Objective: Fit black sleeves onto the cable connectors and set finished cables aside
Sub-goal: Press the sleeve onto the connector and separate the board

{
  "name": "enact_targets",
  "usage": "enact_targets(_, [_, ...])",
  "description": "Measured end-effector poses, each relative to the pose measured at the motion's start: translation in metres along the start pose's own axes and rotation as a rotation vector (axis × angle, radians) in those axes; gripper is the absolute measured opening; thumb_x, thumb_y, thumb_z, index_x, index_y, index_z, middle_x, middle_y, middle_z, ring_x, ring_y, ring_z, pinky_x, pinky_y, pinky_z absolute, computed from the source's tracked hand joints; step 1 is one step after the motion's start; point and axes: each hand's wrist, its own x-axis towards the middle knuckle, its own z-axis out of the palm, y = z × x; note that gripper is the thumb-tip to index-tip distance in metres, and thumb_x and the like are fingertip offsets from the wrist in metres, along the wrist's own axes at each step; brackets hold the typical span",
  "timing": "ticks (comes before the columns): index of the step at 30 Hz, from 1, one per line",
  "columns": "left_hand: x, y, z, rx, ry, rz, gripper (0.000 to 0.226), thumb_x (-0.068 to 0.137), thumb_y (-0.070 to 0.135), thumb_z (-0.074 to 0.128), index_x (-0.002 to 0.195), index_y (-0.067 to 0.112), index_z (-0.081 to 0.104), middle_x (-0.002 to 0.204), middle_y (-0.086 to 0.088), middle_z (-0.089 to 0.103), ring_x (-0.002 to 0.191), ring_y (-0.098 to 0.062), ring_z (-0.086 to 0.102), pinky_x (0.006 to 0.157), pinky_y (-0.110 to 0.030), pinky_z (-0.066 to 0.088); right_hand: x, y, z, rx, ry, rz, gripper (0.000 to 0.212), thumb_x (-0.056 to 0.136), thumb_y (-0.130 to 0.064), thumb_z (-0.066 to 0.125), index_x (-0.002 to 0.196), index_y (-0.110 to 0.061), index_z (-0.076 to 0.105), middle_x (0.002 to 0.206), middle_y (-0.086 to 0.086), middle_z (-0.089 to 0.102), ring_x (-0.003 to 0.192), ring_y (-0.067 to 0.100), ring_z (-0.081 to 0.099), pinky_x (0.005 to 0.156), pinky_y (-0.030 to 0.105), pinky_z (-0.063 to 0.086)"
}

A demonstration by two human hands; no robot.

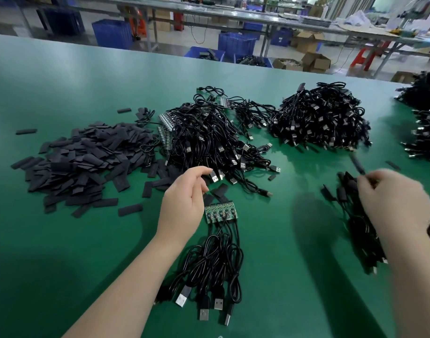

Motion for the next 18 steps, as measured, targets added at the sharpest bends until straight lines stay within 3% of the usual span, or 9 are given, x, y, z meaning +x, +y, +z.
enact_targets(3, [-0.001,-0.002,0.002,0.076,-0.132,-0.044,0.040,0.098,0.003,0.037,0.124,0.028,0.057,0.090,0.018,0.057,0.088,0.001,0.055,0.074,-0.021,0.045,-0.011,0.005,0.015,-0.124,-0.073,-0.006,0.029,0.094,-0.032,0.063,0.115,-0.015,0.071,0.105,0.023,0.066,0.099,0.043,0.055,0.076,0.042,0.045])
enact_targets(6, [0.000,-0.003,0.005,0.152,-0.229,-0.078,0.056,0.093,-0.005,0.037,0.138,0.026,0.047,0.109,0.011,0.060,0.090,-0.004,0.054,0.079,-0.028,0.047,-0.030,-0.013,0.020,0.008,0.000,-0.155,0.030,0.089,-0.027,0.068,0.116,-0.014,0.072,0.114,0.020,0.068,0.101,0.044,0.057,0.077,0.043,0.046])
enact_targets(8, [0.000,-0.002,0.006,0.188,-0.252,-0.062,0.059,0.093,-0.003,0.041,0.146,0.024,0.038,0.116,0.007,0.062,0.090,-0.010,0.058,0.077,-0.030,0.049,-0.045,-0.038,0.023,0.119,-0.113,-0.299,0.033,0.088,-0.031,0.069,0.118,-0.018,0.071,0.116,0.014,0.070,0.105,0.039,0.059,0.083,0.044,0.050])
enact_targets(10, [-0.001,0.000,0.005,0.207,-0.243,-0.038,0.055,0.096,0.008,0.048,0.148,0.022,0.035,0.110,0.013,0.064,0.084,-0.008,0.061,0.071,-0.029,0.051,-0.064,-0.068,0.029,0.142,-0.323,-0.430,0.040,0.090,-0.046,0.063,0.126,-0.028,0.066,0.125,0.005,0.065,0.118,0.032,0.053,0.094,0.041,0.046])
enact_targets(12, [-0.001,0.000,0.004,0.221,-0.229,-0.031,0.048,0.097,0.018,0.052,0.143,0.025,0.043,0.098,0.020,0.062,0.076,-0.005,0.059,0.064,-0.021,0.048,-0.080,-0.095,0.039,0.047,-0.489,-0.557,0.050,0.091,-0.060,0.053,0.135,-0.036,0.055,0.137,0.001,0.054,0.129,0.029,0.039,0.103,0.041,0.038])
enact_targets(15, [-0.001,-0.004,0.002,0.241,-0.190,-0.052,0.030,0.097,0.019,0.054,0.124,0.027,0.064,0.103,0.015,0.064,0.082,-0.001,0.056,0.072,-0.010,0.045,-0.096,-0.116,0.056,0.031,-0.502,-0.622,0.051,0.093,-0.063,0.049,0.137,-0.037,0.053,0.141,0.004,0.044,0.131,0.030,0.032,0.105,0.038,0.033])
enact_targets(18, [0.000,-0.005,0.001,0.218,-0.161,-0.112,0.027,0.097,0.019,0.052,0.119,0.027,0.067,0.110,0.010,0.065,0.086,-0.009,0.062,0.078,-0.025,0.053,-0.104,-0.116,0.066,0.188,-0.397,-0.574,0.041,0.091,-0.057,0.057,0.125,-0.036,0.063,0.129,-0.001,0.048,0.122,0.025,0.035,0.098,0.033,0.033])
